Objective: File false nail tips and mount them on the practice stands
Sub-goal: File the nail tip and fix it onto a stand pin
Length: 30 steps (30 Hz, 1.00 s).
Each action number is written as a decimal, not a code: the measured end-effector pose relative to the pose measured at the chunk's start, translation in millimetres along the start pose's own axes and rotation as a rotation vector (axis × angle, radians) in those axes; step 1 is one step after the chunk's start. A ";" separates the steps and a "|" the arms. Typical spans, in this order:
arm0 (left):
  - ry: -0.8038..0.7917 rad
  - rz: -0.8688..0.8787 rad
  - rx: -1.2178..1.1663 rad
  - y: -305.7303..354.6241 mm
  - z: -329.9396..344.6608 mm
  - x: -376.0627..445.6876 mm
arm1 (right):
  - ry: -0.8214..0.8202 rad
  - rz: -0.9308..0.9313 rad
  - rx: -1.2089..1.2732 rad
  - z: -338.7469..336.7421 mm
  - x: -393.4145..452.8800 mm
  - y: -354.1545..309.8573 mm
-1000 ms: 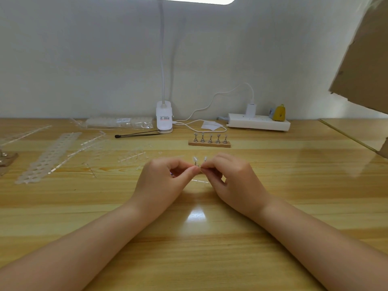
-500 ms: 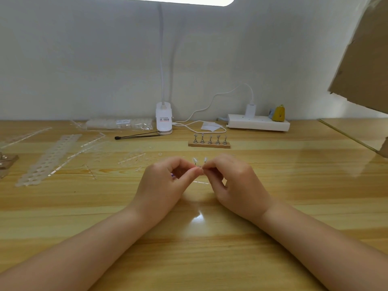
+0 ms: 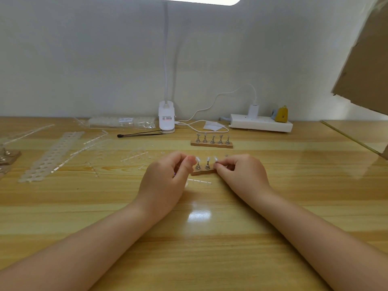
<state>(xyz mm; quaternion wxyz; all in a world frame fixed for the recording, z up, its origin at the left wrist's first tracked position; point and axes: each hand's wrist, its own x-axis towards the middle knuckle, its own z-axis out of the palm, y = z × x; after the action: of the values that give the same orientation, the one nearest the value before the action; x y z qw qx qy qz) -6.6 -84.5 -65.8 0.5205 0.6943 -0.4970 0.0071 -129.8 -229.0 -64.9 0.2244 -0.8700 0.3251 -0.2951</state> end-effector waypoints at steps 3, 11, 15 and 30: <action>-0.004 -0.012 0.007 1.0 -0.9 -0.5 | 0.003 -0.007 -0.059 0.8 -0.9 -1.0; 0.050 -0.060 -0.071 -1.9 -4.1 1.8 | 0.007 -0.186 -0.121 -5.5 -19.4 -12.1; 0.086 -0.065 -0.039 -5.9 -6.6 4.2 | -0.128 -0.259 -0.286 -0.8 -23.1 -17.9; -0.140 0.152 0.413 -5.6 -9.7 4.0 | -0.073 -0.306 -0.292 -4.4 -22.7 -16.1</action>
<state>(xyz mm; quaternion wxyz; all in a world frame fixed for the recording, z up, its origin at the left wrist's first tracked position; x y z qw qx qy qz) 4.2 -80.3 -63.2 0.3296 0.7456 -0.5705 0.0997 -139.6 -202.9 -60.7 0.0604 -0.9426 0.2202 -0.2438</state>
